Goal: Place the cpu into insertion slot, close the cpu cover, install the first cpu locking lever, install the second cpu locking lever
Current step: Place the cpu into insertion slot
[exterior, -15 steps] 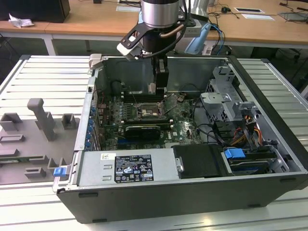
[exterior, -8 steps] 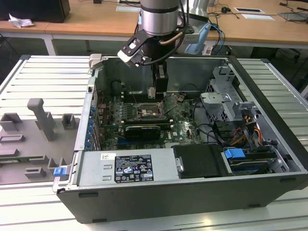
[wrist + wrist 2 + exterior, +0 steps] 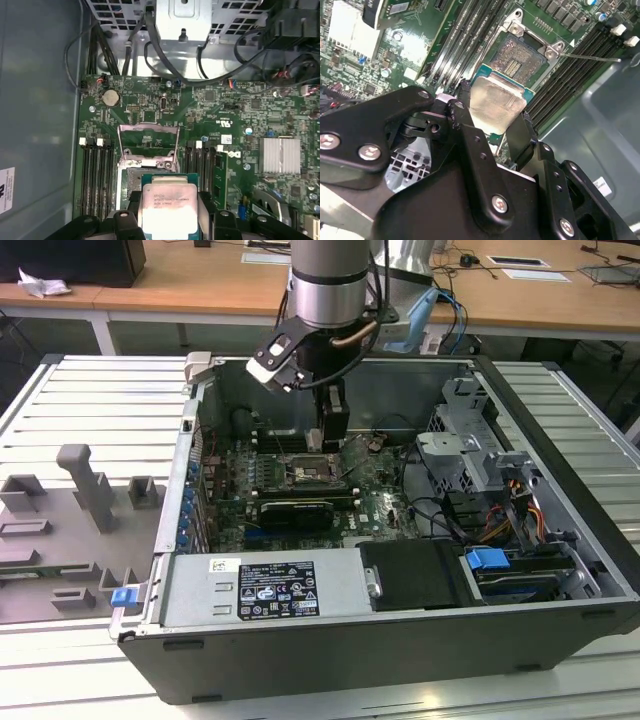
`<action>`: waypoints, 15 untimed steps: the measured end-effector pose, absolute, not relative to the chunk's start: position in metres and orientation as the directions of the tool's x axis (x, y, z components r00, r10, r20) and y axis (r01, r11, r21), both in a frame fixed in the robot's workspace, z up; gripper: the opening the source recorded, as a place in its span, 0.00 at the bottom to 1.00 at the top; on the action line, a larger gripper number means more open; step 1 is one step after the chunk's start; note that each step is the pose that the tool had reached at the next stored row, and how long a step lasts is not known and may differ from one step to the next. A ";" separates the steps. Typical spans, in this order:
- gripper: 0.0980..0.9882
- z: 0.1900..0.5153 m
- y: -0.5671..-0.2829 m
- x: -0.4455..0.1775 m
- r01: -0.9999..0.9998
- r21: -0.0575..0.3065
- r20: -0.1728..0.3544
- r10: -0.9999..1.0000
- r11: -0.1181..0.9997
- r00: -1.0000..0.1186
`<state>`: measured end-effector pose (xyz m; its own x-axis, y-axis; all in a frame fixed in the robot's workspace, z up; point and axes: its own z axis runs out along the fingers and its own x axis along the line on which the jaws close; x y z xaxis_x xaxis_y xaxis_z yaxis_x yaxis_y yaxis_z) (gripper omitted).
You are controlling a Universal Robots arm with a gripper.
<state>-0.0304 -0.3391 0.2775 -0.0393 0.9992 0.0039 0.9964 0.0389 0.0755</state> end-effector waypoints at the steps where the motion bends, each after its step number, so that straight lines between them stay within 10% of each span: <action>1: 0.48 0.276 -0.339 -0.031 0.996 0.075 0.004 0.999 0.039 -0.039; 15: 0.48 0.237 -0.326 -0.046 0.997 0.075 0.004 1.000 0.024 -0.024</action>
